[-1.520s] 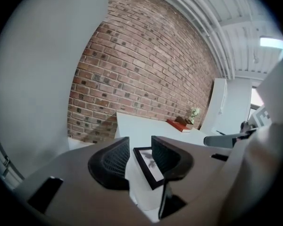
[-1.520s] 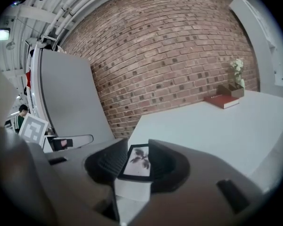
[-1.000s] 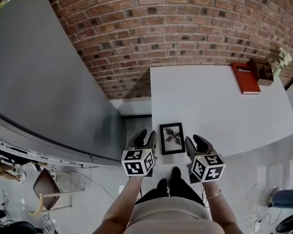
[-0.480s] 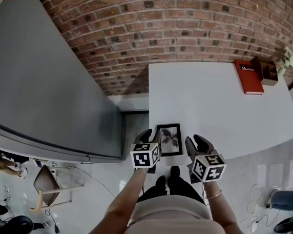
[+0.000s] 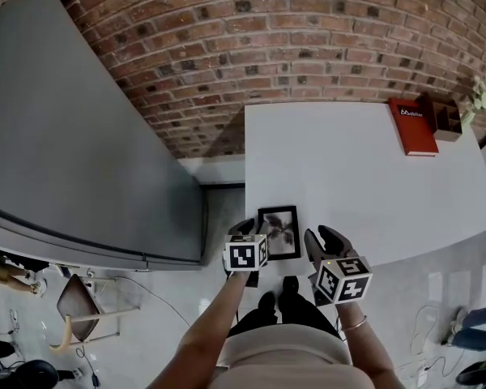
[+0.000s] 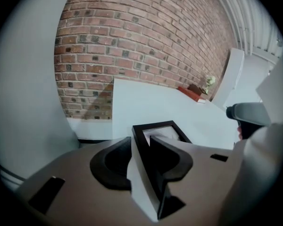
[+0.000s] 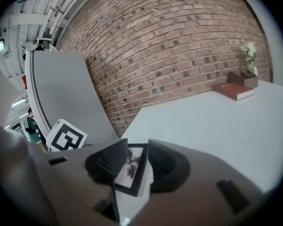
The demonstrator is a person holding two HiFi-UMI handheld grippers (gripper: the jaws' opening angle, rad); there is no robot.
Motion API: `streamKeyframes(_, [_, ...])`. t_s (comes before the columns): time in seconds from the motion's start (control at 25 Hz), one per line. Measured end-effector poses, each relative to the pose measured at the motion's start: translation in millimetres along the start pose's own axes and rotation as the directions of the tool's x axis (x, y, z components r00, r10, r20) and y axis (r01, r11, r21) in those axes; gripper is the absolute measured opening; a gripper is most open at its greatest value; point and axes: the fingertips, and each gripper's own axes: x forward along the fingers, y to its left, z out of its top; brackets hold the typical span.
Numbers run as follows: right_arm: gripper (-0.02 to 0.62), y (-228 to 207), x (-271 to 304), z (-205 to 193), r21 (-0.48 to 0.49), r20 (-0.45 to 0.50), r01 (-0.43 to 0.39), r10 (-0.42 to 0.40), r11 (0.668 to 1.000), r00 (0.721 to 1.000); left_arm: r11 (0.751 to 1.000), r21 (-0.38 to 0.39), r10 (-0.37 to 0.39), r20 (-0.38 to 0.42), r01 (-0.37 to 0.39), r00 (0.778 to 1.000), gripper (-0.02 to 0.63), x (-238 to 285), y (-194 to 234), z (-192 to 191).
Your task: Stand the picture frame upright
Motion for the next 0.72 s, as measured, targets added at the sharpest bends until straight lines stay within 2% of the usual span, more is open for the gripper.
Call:
streamKeyframes(0.36, [0.123,-2.1,0.9,-5.6,0.015,-0.011,0.008,-0.007,1.0,1.0,0.997,0.059,0.04,-0.007,-0.039,0.999,0.098,0.9,-5.6,-0.4])
streamKeyframes(0.56, [0.123,-3.5,3.7,-4.3,0.014,-0.018,0.009,-0.008,1.0,1.0,1.0,-0.002,0.018,-0.007,-0.018,1.0,0.1,1.0,-5.7,-0.5])
streamKeyframes(0.72, [0.123,-4.5,6.2,-6.8,0.019,-0.026,0.008,-0.008,1.0,1.0,1.0,0.007,0.014,-0.023,-0.013,1.0,0.098,2.6,-7.7,-0.7])
